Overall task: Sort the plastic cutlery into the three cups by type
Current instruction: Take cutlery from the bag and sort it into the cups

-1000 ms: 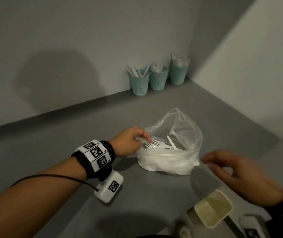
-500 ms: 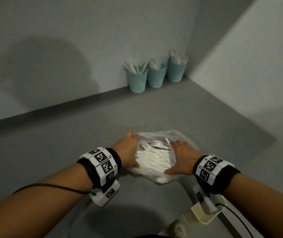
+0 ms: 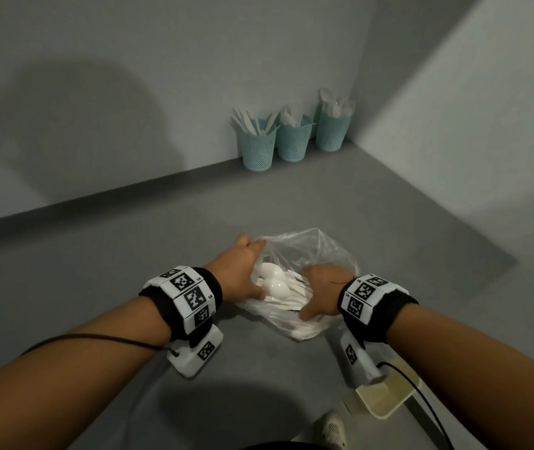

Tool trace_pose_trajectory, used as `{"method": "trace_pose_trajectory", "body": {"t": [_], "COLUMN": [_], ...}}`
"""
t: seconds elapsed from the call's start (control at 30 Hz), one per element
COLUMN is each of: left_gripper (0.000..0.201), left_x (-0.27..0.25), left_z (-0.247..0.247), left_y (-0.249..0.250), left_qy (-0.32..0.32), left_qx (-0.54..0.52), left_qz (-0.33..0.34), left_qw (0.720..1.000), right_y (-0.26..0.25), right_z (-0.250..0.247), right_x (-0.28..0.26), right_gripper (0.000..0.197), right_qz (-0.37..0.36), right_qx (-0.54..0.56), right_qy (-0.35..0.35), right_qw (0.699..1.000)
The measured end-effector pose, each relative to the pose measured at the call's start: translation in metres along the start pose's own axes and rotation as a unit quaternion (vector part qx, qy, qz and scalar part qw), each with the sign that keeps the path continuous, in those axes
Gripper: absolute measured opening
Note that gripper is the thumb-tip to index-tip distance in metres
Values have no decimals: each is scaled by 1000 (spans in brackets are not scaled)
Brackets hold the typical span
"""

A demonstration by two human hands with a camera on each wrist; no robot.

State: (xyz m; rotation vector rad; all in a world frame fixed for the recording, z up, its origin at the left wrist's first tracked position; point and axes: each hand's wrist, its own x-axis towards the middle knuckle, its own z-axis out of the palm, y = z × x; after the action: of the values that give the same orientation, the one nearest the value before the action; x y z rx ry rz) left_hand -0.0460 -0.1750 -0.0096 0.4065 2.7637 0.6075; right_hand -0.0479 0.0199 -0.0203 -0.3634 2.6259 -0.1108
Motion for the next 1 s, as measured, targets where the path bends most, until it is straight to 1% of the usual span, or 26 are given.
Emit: {"method": "trace_pose_trajectory", "body": {"t": [0.07, 0.13, 0.27, 0.37, 0.43, 0.53, 0.6, 0.63, 0.7, 0.73, 0.8, 0.83, 0.87, 0.9, 0.93, 1.0], "left_gripper": [96, 85, 69, 56, 44, 26, 18, 16, 21, 23, 24, 22, 19, 16, 14, 10], "left_x": [-1, -2, -1, 4, 9, 15, 20, 23, 28, 30, 29, 29, 27, 25, 24, 22], "left_z": [-3, -7, -13, -16, -17, -21, -25, -28, -31, -30, -28, -26, -25, -24, -24, -24], "left_y": [-6, -11, -16, -15, -14, -7, -2, -2, -10, -15, -25, -27, -27, -26, -26, -25], "left_qy": [-7, -4, 8, 29, 57, 79, 92, 107, 137, 139, 114, 106, 105, 102, 96, 85], "left_qx": [0, -6, -3, -21, -74, -209, -262, -275, -285, -280, -218, -174, -145, -134, -125, -106], "left_qz": [7, 13, 13, 13, 11, -3, -22, -45, -111, -138, -158, -158, -155, -150, -142, -132], "left_qw": [1000, 1000, 1000, 999, 996, 975, 960, 954, 942, 940, 956, 966, 972, 974, 977, 982], "right_y": [4, 10, 19, 22, 26, 27, 26, 27, 32, 34, 35, 35, 34, 33, 32, 30], "right_z": [-2, -3, -5, -8, -10, -13, -15, -17, -18, -19, -21, -24, -27, -30, -33, -39], "right_x": [0, -2, -4, -5, -5, -5, -5, -5, -5, -6, -7, -8, -8, -8, -7, -4], "right_gripper": [58, 51, 35, 31, 31, 21, 20, 19, 16, 16, 17, 16, 22, 30, 33, 33], "right_qz": [-7, -12, -37, -51, -49, -54, -68, -75, -83, -89, -97, -101, -101, -97, -96, -93], "right_qx": [-2, 17, 69, 88, 106, 120, 120, 125, 153, 168, 193, 208, 223, 239, 256, 274], "right_qy": [-17, -15, 16, 26, 15, 1, 21, 37, 76, 94, 121, 137, 156, 174, 185, 187], "right_qw": [1000, 1000, 997, 994, 993, 991, 990, 989, 982, 977, 969, 963, 957, 950, 944, 939]}}
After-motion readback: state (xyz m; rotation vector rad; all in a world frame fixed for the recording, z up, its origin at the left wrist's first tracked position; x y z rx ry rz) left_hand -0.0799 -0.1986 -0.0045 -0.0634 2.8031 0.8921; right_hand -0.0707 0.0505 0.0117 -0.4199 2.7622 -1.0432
